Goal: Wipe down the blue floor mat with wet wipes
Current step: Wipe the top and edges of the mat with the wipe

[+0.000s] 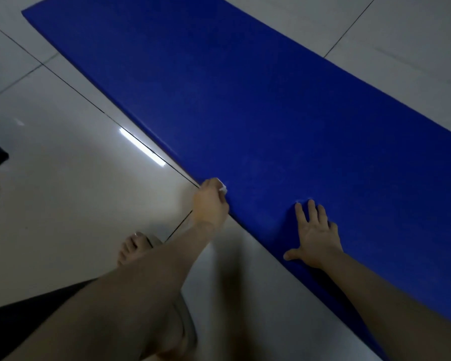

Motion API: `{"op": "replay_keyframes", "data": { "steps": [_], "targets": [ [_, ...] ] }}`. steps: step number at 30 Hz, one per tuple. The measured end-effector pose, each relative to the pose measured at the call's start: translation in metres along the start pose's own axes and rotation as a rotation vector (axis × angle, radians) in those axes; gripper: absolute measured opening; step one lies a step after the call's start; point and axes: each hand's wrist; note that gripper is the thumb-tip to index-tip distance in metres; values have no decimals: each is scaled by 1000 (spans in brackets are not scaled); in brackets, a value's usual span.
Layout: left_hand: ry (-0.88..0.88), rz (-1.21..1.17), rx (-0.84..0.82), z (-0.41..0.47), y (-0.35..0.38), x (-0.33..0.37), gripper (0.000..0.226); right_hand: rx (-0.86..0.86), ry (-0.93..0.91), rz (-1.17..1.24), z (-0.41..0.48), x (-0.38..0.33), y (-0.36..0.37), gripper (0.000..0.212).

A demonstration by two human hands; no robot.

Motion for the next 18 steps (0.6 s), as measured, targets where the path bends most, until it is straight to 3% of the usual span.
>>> {"op": "replay_keyframes", "data": {
  "steps": [4, 8, 11, 13, 15, 18],
  "targets": [
    [166, 8, -194, -57, 24, 30, 12, -1, 2, 0, 0, -2, -3, 143],
    [500, 169, -445, -97, 39, 50, 22, -7, 7, 12, 0, -2, -3, 144],
    [724, 326, -426, -81, 29, 40, 38, -6, 7, 3, 1, 0, -4, 145],
    [703, 372, -379, -53, 18, 26, 44, -4, 0, -6, 1, -1, -4, 144],
    [605, 360, -282, -21, 5, 13, 34, 0, -3, -14, 1, -2, -4, 144],
    [369, 350, -57, 26, -9, -7, 21, 5, 0, -9, 1, -2, -2, 145]
  ]
}}
Point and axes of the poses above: each hand's wrist, its own z-axis towards the middle knuckle, its own y-axis out of the palm, x = y × z, and after that the axes turned 6 degrees about x, right-handed
